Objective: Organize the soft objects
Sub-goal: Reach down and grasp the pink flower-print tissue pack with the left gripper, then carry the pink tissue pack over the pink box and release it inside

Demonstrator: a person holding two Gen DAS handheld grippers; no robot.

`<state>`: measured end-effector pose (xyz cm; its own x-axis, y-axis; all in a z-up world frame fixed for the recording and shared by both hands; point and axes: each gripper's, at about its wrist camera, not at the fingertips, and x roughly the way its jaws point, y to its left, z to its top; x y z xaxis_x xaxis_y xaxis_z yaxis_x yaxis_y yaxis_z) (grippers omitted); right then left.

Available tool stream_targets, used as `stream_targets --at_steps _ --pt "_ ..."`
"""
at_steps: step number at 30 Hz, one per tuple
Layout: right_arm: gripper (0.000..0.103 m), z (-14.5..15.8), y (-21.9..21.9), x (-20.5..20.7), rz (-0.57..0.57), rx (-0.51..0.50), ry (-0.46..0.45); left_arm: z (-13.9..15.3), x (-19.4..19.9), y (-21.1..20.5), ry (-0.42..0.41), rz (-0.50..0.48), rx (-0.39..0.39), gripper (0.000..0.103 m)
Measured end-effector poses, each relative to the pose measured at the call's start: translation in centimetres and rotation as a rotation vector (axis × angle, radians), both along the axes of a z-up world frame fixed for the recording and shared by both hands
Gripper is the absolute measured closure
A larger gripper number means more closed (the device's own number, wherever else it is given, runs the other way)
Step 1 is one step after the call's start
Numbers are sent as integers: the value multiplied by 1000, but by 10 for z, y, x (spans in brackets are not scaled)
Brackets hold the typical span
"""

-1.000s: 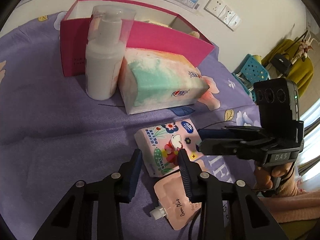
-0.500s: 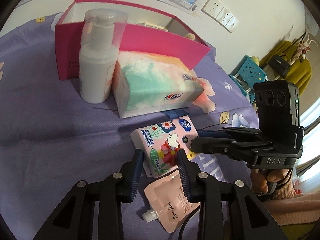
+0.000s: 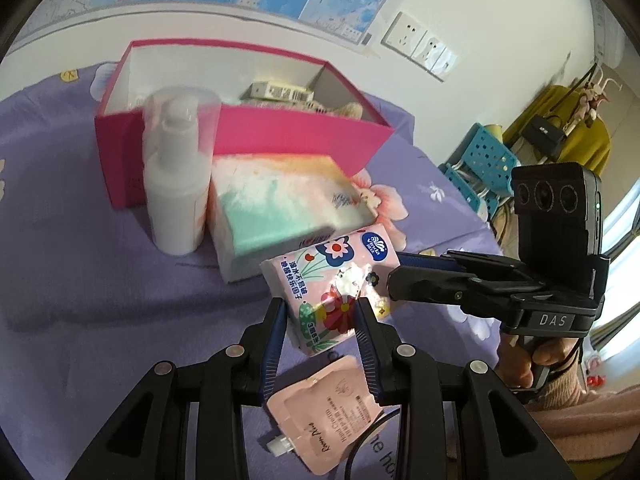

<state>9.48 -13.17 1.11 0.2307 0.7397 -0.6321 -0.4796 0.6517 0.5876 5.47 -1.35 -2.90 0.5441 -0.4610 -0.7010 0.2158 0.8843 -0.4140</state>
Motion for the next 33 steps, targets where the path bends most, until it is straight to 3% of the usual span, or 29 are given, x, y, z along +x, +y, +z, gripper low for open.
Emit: stream_targets --at_steps 33 --pt "75 60 13 85 -57 43 -186 83 62 10 -175 54 124 69"
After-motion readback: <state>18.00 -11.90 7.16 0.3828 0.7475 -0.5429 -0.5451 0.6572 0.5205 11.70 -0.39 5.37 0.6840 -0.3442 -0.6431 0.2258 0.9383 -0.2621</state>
